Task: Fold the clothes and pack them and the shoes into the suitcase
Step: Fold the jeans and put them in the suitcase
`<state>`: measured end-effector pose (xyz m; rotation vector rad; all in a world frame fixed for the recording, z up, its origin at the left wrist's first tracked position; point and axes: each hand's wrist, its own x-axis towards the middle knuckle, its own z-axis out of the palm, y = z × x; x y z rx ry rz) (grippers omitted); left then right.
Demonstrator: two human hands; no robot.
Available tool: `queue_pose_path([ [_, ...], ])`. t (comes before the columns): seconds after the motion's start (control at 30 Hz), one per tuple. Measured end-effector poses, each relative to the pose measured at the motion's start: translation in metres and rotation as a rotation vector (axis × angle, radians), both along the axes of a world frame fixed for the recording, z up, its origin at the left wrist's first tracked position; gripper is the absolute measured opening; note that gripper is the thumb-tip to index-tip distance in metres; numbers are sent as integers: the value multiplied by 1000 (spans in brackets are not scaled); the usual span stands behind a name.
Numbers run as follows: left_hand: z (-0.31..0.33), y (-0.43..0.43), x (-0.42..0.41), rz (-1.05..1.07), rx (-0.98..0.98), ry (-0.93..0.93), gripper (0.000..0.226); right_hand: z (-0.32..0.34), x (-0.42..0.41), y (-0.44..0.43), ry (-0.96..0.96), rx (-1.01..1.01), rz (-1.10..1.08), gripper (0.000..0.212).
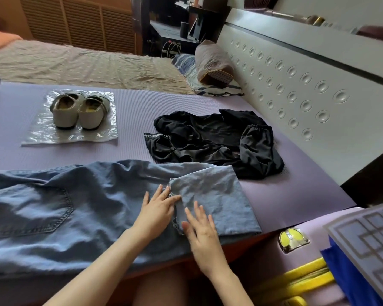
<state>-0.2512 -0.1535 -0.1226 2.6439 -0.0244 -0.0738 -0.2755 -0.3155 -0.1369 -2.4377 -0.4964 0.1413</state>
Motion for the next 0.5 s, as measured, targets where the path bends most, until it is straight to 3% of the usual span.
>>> queue_pose_path([
  [0.1,10,-6,15,113,-218,-121,42,7,14,-23,-94,66,-69,80],
  [0.2,15,-8,38,111,-186,-117,50,10,24,-56,-108,4,-54,60],
  [0.33,16,-14,66,91,-154,-69,49,9,29,-91,-93,10,-94,53],
  [0.4,13,-17,77,102,-118,-63,46,7,32,-100,-153,8,-173,55],
  [0.5,12,-25,92,164,-112,-28,46,6,36,-109,-130,200,-408,44],
])
